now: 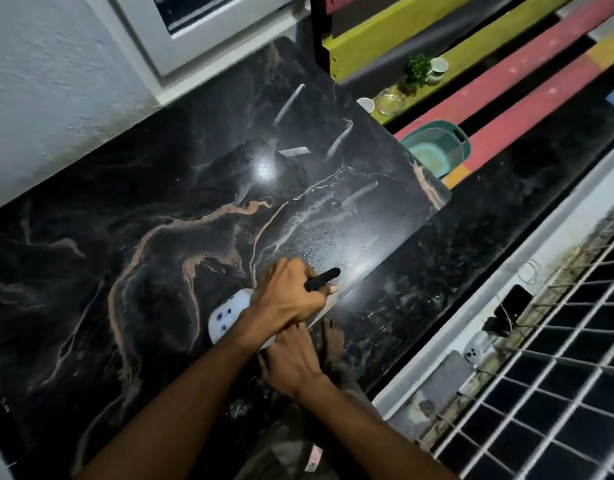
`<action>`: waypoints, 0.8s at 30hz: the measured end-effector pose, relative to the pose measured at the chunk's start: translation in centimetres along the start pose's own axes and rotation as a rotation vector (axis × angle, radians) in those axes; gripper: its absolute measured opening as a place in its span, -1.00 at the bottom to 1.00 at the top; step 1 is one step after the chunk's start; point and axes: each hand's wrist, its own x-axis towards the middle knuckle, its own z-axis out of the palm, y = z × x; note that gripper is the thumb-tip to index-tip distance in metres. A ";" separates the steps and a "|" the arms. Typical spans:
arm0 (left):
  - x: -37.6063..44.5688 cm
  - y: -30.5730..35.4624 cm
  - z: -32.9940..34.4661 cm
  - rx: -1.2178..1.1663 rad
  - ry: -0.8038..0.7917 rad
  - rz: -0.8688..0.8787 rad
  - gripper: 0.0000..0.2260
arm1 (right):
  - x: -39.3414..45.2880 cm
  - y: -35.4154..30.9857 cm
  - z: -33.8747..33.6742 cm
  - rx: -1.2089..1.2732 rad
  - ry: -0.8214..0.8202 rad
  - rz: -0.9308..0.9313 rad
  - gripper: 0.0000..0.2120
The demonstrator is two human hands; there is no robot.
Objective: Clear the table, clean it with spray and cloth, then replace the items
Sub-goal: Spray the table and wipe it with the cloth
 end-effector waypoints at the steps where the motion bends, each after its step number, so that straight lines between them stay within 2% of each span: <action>1: 0.3 0.6 0.0 0.012 -0.005 -0.014 -0.52 | 0.1 0.1 -0.1 0.006 -0.019 0.008 -0.56; 6: 2.4 3.3 -0.6 0.030 -0.018 -0.051 -0.63 | 0.1 0.5 -0.7 -0.078 -0.072 0.019 -0.58; 11: 4.5 5.1 -1.2 -0.041 -0.009 -0.048 -0.62 | 0.4 2.7 -1.7 -0.186 -0.095 0.047 -0.55; 17: 6.4 6.0 -1.8 -0.032 0.140 -0.140 -0.59 | 0.8 6.5 -5.3 -0.189 0.052 0.110 -0.64; 21: 7.9 6.7 -2.1 -0.088 0.172 -0.084 -0.65 | 1.4 8.5 -6.9 -0.222 0.049 0.152 -0.53; 24: 8.8 7.2 -2.2 -0.133 0.204 -0.158 -0.59 | 1.6 9.8 -7.6 -0.219 0.054 0.174 -0.50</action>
